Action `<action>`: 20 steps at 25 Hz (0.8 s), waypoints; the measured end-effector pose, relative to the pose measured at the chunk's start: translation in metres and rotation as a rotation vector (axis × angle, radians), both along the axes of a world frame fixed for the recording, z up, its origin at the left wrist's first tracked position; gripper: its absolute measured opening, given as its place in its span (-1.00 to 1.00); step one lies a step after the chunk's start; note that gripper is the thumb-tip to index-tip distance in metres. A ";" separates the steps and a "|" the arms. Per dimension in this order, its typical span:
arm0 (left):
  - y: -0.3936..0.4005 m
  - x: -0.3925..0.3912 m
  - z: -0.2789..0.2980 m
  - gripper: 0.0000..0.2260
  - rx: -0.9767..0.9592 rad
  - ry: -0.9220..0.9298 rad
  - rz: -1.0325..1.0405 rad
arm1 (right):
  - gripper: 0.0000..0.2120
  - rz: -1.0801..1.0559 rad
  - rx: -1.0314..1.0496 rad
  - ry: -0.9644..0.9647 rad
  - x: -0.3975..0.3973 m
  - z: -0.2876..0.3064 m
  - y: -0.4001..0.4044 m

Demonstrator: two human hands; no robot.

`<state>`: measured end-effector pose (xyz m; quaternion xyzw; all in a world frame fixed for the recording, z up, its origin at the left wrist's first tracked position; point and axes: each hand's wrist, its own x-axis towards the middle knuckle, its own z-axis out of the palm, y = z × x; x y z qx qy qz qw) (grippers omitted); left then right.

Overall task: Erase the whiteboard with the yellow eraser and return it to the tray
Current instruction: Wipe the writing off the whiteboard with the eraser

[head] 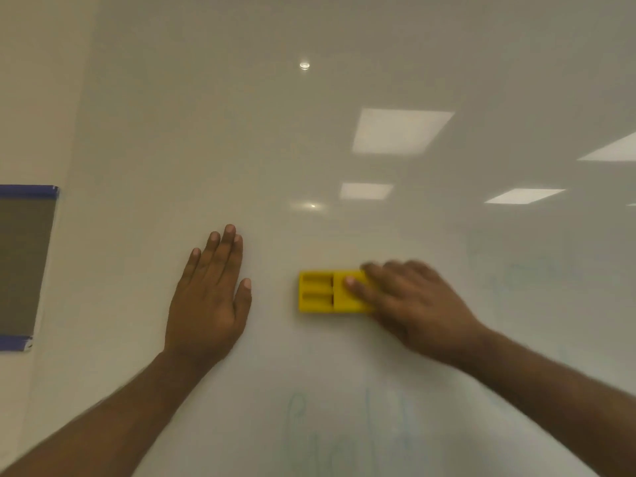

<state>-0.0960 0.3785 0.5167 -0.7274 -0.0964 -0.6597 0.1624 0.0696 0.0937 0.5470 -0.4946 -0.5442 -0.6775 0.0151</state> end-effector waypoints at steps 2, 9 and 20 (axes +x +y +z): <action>-0.009 0.008 -0.007 -0.45 -0.067 -0.067 -0.020 | -0.56 0.001 0.200 0.117 -0.004 0.026 0.006; -0.002 0.006 -0.025 -0.44 0.141 0.076 -0.010 | -0.48 0.017 0.037 0.162 -0.017 -0.060 0.029; -0.024 0.021 -0.039 -0.43 -0.032 -0.009 -0.101 | -0.53 0.036 0.314 0.346 0.001 0.011 -0.008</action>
